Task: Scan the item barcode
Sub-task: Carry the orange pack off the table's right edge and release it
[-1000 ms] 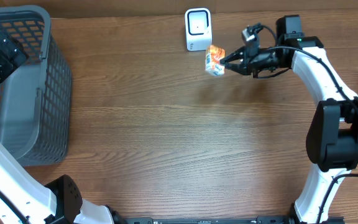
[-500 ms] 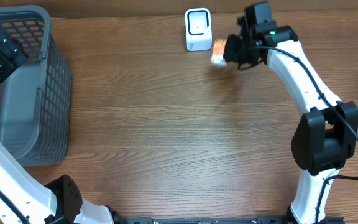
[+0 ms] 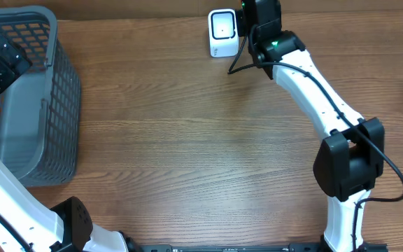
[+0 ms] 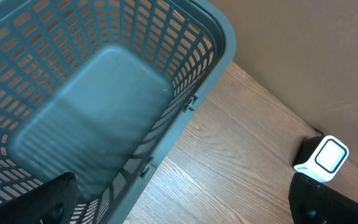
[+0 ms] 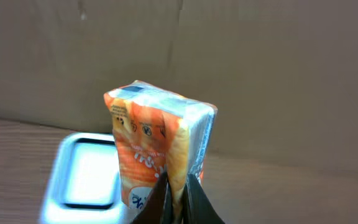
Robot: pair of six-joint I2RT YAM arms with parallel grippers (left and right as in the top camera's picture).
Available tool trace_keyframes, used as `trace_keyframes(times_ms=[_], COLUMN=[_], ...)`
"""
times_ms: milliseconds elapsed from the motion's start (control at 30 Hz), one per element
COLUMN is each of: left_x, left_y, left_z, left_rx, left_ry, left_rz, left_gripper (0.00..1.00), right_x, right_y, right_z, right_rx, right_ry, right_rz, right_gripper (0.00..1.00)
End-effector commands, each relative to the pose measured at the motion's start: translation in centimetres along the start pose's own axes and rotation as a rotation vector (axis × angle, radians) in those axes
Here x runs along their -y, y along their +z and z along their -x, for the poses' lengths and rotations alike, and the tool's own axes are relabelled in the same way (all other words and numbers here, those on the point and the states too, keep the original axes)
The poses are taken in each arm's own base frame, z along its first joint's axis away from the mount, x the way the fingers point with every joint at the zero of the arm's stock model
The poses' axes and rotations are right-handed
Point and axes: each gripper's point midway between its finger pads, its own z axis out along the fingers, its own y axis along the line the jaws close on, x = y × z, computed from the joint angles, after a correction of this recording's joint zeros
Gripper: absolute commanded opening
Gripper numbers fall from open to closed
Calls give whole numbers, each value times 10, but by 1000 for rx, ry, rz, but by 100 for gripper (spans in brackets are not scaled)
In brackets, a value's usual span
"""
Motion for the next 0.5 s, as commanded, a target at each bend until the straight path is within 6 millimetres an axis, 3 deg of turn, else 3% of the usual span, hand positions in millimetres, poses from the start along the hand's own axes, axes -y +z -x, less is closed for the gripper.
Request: trace_keyframes(times_ms=[0, 100, 267, 467], left_x=[-2, -2, -2, -2], left_y=[1, 1, 1, 1], left_z=[1, 1, 1, 1], left_rx=[2, 2, 2, 2], left_ry=[-17, -17, -17, -17], left_rz=[8, 9, 8, 9], left_gripper=[100, 100, 100, 100], right_x=[-3, -17, -46, -64], right_y=[20, 30, 33, 37], right_z=[-18, -26, -26, -45], right_rx=[-36, -40, 18, -14], right_ry=[-485, -673, -682, -727], right_rz=[-152, -191, -150, -33], right_gripper=[4, 4, 4, 4])
